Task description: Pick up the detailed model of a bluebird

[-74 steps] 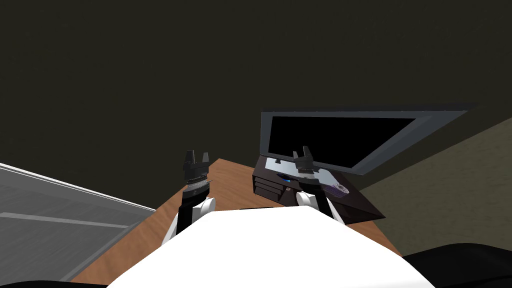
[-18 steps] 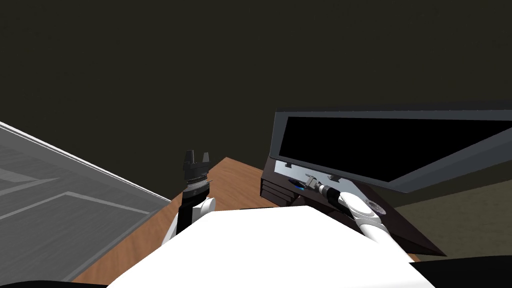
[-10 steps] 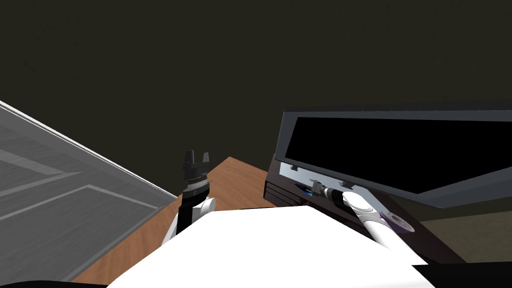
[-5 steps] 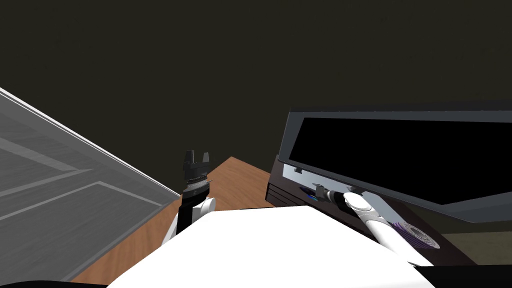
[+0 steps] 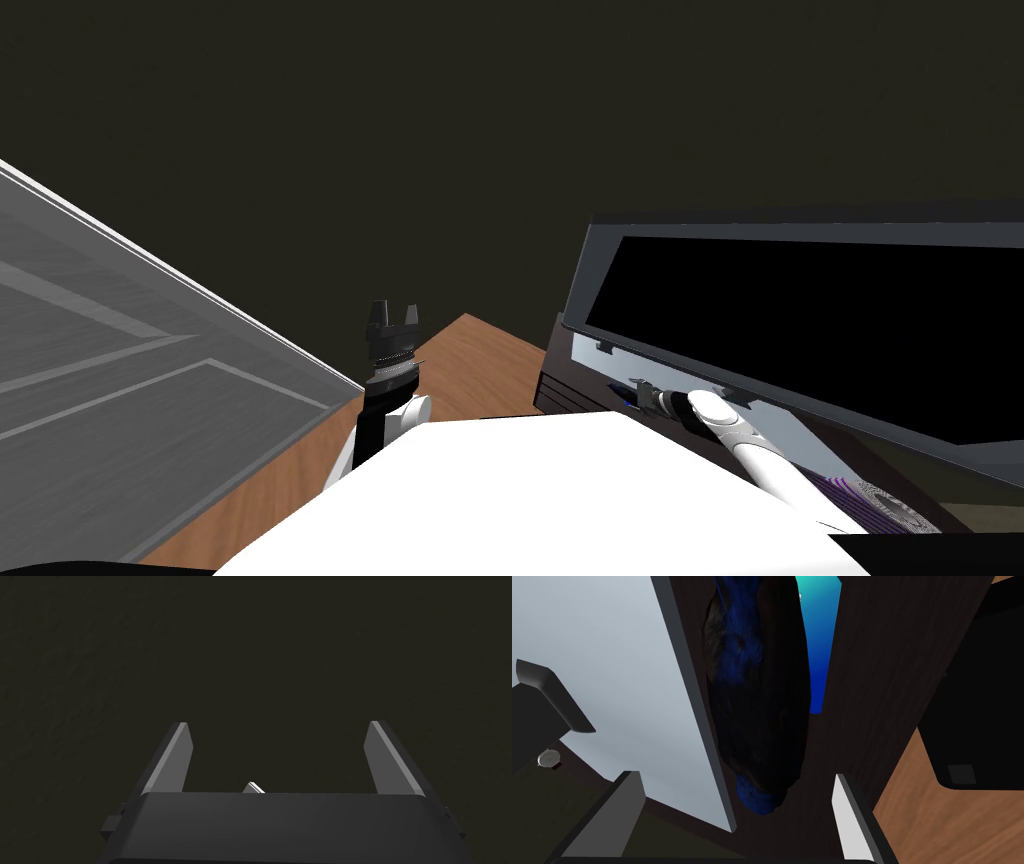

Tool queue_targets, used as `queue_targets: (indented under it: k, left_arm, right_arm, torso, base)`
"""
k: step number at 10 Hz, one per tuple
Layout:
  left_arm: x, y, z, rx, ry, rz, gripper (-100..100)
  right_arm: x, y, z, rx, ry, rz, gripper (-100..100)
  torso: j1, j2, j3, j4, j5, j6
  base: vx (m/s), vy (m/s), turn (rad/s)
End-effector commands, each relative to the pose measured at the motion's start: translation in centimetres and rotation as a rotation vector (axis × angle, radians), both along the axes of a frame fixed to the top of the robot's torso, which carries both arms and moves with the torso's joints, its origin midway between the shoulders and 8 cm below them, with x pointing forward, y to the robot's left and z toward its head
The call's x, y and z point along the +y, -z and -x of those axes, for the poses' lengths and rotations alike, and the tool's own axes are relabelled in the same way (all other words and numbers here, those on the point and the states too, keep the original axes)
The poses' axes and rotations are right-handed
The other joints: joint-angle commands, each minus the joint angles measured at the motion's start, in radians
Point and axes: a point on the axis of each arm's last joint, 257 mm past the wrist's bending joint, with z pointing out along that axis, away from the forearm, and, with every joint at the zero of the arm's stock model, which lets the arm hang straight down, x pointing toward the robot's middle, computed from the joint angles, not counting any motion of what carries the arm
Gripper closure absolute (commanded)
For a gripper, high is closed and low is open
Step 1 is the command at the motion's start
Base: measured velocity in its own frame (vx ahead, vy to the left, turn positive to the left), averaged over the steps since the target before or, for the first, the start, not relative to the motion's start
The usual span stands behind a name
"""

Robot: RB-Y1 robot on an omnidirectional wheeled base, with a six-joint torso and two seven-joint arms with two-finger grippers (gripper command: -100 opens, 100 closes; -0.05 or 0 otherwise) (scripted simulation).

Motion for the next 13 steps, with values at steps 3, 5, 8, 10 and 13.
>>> queue_targets:
  k: [3,5,8,10,13]
  left_arm:
    - [0.0,0.0,0.0,0.000,0.000,0.000,0]
    - [0.0,0.0,0.0,0.000,0.000,0.000,0]
    - [0.0,0.0,0.0,0.000,0.000,0.000,0]
    - [0.0,0.0,0.0,0.000,0.000,0.000,0]
    - [0.0,0.0,0.0,0.000,0.000,0.000,0]
  right_arm:
    - [0.0,0.6,0.7,0.019,-0.001,-0.002,0]
    - [0.0,1.1,0.8,0.023,-0.021,0.007,-100]
    - [1.5,1.0,-0.1,-0.010,-0.009,-0.047,-100]
    - [1.0,1.5,0.5,0.004,-0.021,-0.028,-100]
    - [2.5,1.4,-0.4,-0.029,-0.003,-0.085,-100]
  torso:
    - [0.000,0.002,0.001,0.000,0.000,0.000]
    - [-0.001,0.005,0.003,0.001,0.000,-0.001]
    - [0.000,0.005,0.003,0.001,0.000,0.000]
    - [-0.001,0.005,0.003,0.001,0.000,-0.001]
    - [0.000,0.005,0.003,0.001,0.000,0.000]
  base:
    - [0.023,-0.001,0.013]
    - [-0.054,-0.021,0.231]
    - [-0.014,0.002,-0.023]
    - [-0.046,-0.012,0.203]
    - [-0.016,-0.002,-0.004]
